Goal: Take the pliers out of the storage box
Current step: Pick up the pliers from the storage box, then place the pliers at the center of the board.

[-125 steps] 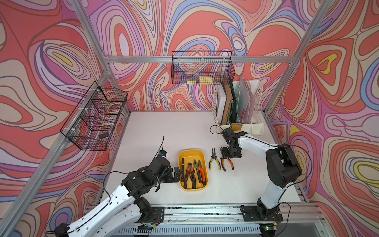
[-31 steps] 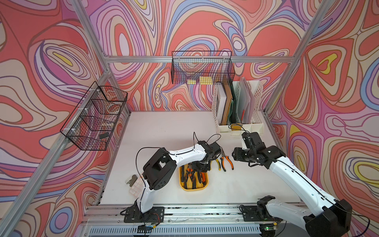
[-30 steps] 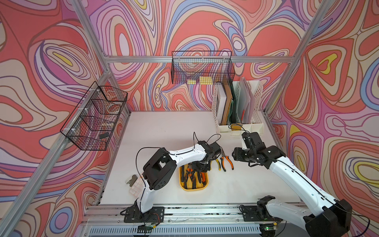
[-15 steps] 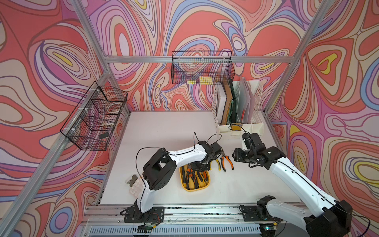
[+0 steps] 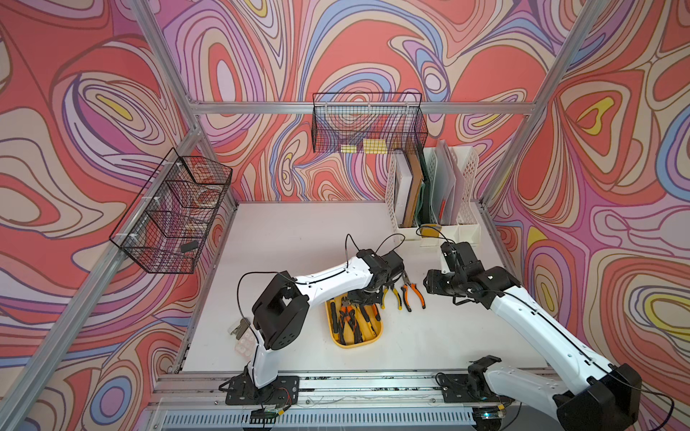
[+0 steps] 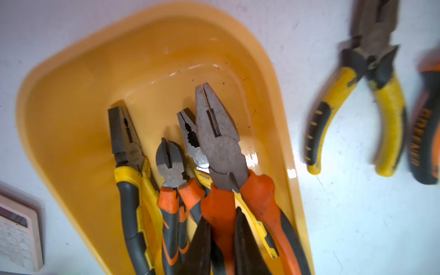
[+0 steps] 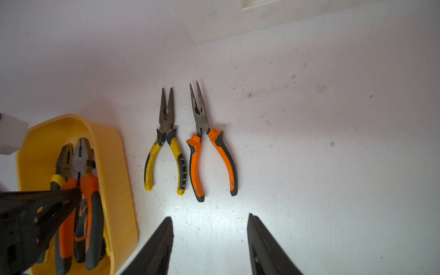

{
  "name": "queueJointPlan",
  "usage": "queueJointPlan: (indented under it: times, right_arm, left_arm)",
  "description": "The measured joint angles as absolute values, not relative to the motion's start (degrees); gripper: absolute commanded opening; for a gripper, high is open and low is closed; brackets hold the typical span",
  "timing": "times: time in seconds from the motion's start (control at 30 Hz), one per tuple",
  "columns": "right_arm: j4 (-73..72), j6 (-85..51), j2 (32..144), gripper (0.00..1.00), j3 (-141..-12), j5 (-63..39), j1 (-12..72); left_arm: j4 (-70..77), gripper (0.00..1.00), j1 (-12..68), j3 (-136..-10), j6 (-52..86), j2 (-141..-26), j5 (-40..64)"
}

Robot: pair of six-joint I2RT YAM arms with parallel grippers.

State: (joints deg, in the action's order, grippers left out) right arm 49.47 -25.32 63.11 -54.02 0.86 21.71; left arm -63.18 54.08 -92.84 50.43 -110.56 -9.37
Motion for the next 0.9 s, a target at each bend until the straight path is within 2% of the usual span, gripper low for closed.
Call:
queueJointPlan:
  times: [0.33, 0.6, 0.73, 0.9]
  right_arm:
    - [49.47, -24.47, 62.00, 0.56, -54.04, 2.09, 21.71]
    - [48.42, -24.01, 60.40, 0.58, -53.32, 2.02, 21.71]
    - [48.27, -23.64, 60.40, 0.58, -52.80, 1.93, 21.71]
    - [47.94, -23.42, 60.42, 0.59, -52.18, 1.67, 21.71]
  left_arm:
    - [-69.63, 0.00, 51.48, -99.48, 36.75, -101.58, -16.34]
    - [-71.20, 0.00, 34.61, -94.91, 23.27, -92.05, -20.38]
    - [-68.53, 0.00, 30.37, -88.88, 15.09, -87.59, -23.27]
    - [-61.80, 0.00, 23.70, -81.23, 6.11, -84.44, -19.66]
